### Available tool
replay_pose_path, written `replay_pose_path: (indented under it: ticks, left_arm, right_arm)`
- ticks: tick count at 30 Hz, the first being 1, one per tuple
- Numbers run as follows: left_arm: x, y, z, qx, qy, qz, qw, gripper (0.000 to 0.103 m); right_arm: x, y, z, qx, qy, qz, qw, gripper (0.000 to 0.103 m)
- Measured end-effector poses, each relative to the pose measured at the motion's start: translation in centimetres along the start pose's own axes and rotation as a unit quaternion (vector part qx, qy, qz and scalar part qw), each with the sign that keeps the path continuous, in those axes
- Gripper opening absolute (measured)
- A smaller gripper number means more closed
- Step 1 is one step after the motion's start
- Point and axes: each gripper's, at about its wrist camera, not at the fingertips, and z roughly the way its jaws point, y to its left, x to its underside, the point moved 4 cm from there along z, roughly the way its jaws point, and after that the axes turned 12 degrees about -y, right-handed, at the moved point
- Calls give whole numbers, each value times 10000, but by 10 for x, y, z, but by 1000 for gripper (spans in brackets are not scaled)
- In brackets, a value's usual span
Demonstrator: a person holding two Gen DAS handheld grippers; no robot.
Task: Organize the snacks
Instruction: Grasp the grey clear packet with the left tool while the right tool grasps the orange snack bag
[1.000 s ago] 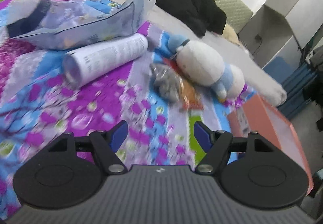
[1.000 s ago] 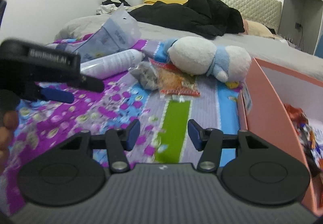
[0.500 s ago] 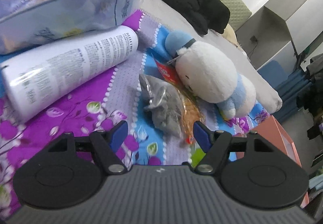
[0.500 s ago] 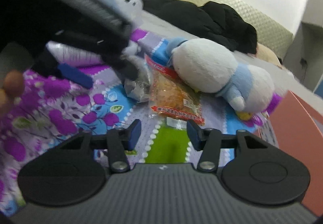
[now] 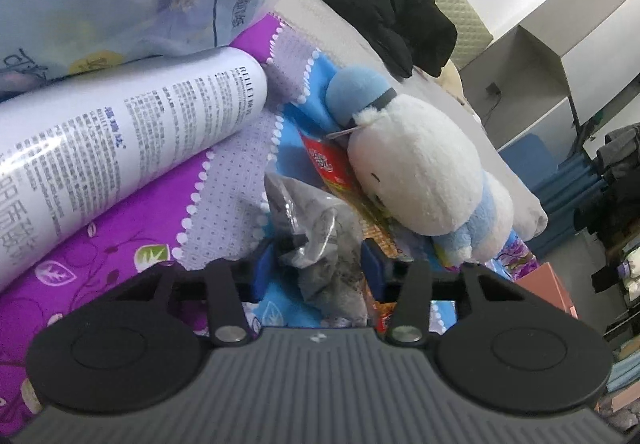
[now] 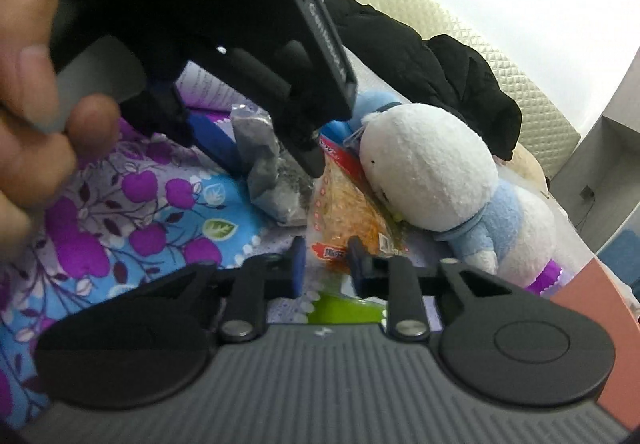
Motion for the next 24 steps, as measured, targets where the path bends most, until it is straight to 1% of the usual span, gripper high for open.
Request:
replay_pose_path:
  ticks: [1,4,6,8,9,16,21,24]
  left_arm:
    - [1,0,-1,-10,-3,8,10000,48]
    - [3,-1,-9,-58,1,38,10000,47]
    - [5,0,-17,-160,26,6,9999,46]
    - [8,0,-28,-236,41,-30,9997,46]
    - [11,0,-34,-257,54,-40,9996,46]
    - [36,-5,-87,-527,177,-65,9984,46]
    - [54,-11,-130,-598,240,-128,9978,46]
    - [64,-17,-156,-619,231,-53,9978,46]
  right_arm:
    - [0,0,-2,14,-11,-7,10000,19]
    - [-1,1,-7,60,-23,-41,10000,16]
    - [-2,-2,-11,78,-11,-43,10000,13]
    - [-3,-3,-18,91,4,-56,9999,10]
    - [-4,-4,-22,95,18,-46,9999,6]
    - [-8,-5,-66,67,99,5,9999,5]
    - [-10,-1,-103,11,146,-25,9999,5]
    - [-11,2,-128,-29,173,-11,9998,4]
